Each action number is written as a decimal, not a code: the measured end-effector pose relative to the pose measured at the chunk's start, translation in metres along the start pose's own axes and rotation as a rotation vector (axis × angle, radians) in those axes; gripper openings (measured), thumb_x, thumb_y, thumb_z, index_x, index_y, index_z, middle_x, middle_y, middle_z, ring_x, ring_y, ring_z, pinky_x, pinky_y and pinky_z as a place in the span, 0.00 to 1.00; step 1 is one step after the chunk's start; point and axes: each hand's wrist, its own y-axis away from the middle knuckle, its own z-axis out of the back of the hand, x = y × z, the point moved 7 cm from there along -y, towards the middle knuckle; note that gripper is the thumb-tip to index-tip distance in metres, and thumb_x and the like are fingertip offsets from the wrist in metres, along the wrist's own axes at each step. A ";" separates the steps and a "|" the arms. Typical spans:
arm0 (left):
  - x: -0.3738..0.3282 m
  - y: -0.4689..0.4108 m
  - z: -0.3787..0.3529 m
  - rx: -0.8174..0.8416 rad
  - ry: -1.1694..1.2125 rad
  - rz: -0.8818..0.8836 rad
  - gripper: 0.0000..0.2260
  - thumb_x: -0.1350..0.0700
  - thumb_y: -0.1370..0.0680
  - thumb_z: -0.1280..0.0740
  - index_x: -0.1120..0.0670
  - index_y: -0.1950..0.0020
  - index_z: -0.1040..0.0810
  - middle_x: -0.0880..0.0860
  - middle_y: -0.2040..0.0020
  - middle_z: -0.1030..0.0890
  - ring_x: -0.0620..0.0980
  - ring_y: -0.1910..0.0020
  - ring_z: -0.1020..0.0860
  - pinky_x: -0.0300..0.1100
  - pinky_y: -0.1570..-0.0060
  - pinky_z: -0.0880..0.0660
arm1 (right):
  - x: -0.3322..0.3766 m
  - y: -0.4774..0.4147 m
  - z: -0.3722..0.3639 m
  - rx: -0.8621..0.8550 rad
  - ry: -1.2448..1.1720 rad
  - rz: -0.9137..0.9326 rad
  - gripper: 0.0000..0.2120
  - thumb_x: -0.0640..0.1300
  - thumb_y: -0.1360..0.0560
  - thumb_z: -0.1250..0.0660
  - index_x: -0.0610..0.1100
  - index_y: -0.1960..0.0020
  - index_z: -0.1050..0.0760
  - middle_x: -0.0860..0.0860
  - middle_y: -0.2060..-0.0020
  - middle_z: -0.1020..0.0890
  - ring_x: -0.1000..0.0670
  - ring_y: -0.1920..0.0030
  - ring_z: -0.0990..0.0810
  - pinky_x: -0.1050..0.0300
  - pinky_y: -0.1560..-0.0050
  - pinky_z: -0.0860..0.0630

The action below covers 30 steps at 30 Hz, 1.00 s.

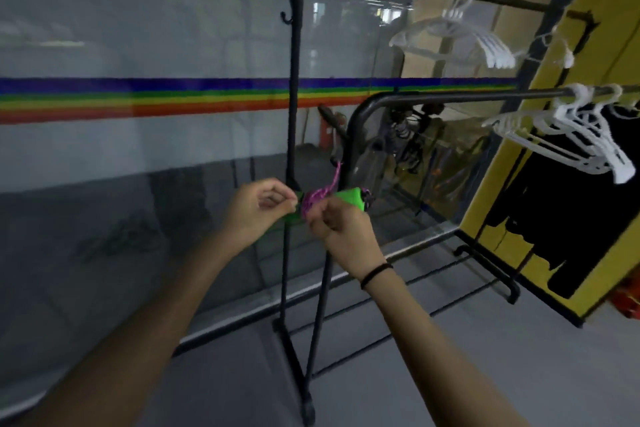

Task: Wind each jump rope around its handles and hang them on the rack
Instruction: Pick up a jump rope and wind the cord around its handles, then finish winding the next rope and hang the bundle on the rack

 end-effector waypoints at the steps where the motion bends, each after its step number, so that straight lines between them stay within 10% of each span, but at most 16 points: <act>1: 0.004 0.025 0.007 -0.040 0.009 0.047 0.06 0.64 0.29 0.29 0.54 0.62 0.21 0.44 0.70 0.18 0.37 0.68 0.21 0.26 0.63 0.28 | 0.003 0.011 -0.010 0.069 0.008 0.016 0.06 0.33 0.29 0.36 0.41 0.58 0.23 0.51 0.64 0.20 0.53 0.61 0.22 0.68 0.59 0.28; 11: 0.006 0.266 0.106 -0.408 0.123 0.364 0.09 0.63 0.30 0.29 0.50 0.68 0.20 0.50 0.78 0.22 0.43 0.79 0.29 0.32 0.78 0.33 | 0.094 0.150 -0.115 0.592 -0.094 0.077 0.08 0.37 0.27 0.35 0.48 0.63 0.24 0.49 0.69 0.20 0.54 0.69 0.22 0.70 0.64 0.26; 15: -0.005 0.360 0.148 -0.460 0.056 0.432 0.11 0.66 0.26 0.33 0.52 0.65 0.21 0.46 0.79 0.24 0.39 0.78 0.28 0.30 0.74 0.31 | 0.143 0.215 -0.163 0.718 -0.148 0.080 0.05 0.41 0.28 0.34 0.41 0.60 0.22 0.42 0.66 0.18 0.47 0.64 0.20 0.52 0.53 0.21; 21: -0.014 0.528 0.210 -0.466 -0.040 0.521 0.10 0.66 0.26 0.34 0.53 0.64 0.23 0.47 0.80 0.27 0.39 0.79 0.30 0.30 0.75 0.33 | 0.203 0.355 -0.245 0.860 -0.208 0.017 0.07 0.40 0.26 0.36 0.47 0.62 0.26 0.48 0.68 0.20 0.53 0.68 0.23 0.72 0.73 0.30; 30: -0.019 0.718 0.250 -0.421 0.007 0.621 0.09 0.70 0.25 0.37 0.58 0.61 0.24 0.47 0.81 0.27 0.40 0.81 0.33 0.30 0.77 0.36 | 0.259 0.517 -0.332 0.999 -0.301 -0.159 0.09 0.37 0.25 0.38 0.46 0.63 0.28 0.47 0.67 0.21 0.62 0.75 0.24 0.72 0.75 0.31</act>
